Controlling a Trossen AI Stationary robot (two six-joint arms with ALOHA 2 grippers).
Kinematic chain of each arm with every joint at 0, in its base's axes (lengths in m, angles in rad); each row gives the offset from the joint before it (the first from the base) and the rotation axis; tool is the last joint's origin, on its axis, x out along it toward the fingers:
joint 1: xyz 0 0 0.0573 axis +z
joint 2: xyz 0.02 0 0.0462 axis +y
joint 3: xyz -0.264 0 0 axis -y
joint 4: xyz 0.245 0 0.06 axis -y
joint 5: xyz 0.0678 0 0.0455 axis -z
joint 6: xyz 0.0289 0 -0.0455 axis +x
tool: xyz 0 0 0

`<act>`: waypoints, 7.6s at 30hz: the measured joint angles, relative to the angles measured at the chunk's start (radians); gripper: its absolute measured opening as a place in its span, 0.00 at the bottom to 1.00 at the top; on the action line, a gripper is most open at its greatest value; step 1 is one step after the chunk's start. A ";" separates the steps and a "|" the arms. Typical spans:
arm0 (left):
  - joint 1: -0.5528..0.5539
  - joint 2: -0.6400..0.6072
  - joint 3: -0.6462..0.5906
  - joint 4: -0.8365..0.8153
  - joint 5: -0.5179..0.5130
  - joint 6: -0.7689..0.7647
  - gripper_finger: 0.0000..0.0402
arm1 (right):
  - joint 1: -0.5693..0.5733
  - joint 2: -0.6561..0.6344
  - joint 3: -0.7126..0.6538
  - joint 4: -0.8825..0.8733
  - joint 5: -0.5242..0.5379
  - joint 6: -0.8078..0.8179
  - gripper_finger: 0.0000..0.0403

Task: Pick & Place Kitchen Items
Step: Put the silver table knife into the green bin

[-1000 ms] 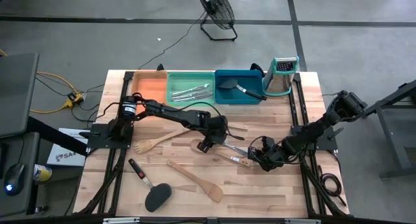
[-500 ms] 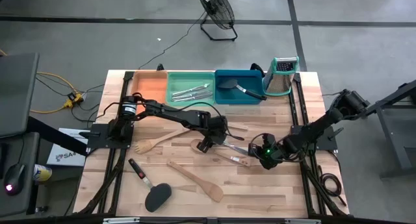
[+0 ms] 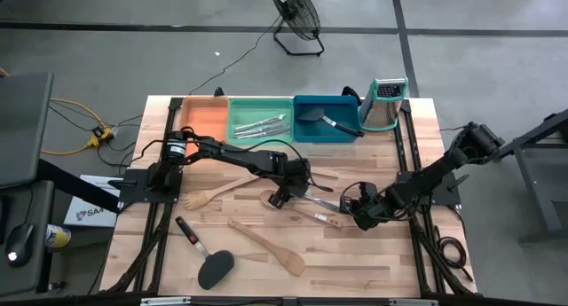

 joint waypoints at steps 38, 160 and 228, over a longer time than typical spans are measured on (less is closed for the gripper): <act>0.001 0.032 0.002 -0.005 -0.012 -0.024 0.43 | 0.001 0.045 0.003 0.020 -0.028 0.009 0.01; 0.120 0.218 0.204 -0.124 0.166 0.123 0.43 | 0.001 0.082 0.000 0.136 -0.132 -0.119 0.01; 0.128 0.048 0.195 -0.269 0.090 -0.232 0.00 | -0.047 -0.116 -0.002 0.065 0.090 -0.318 0.01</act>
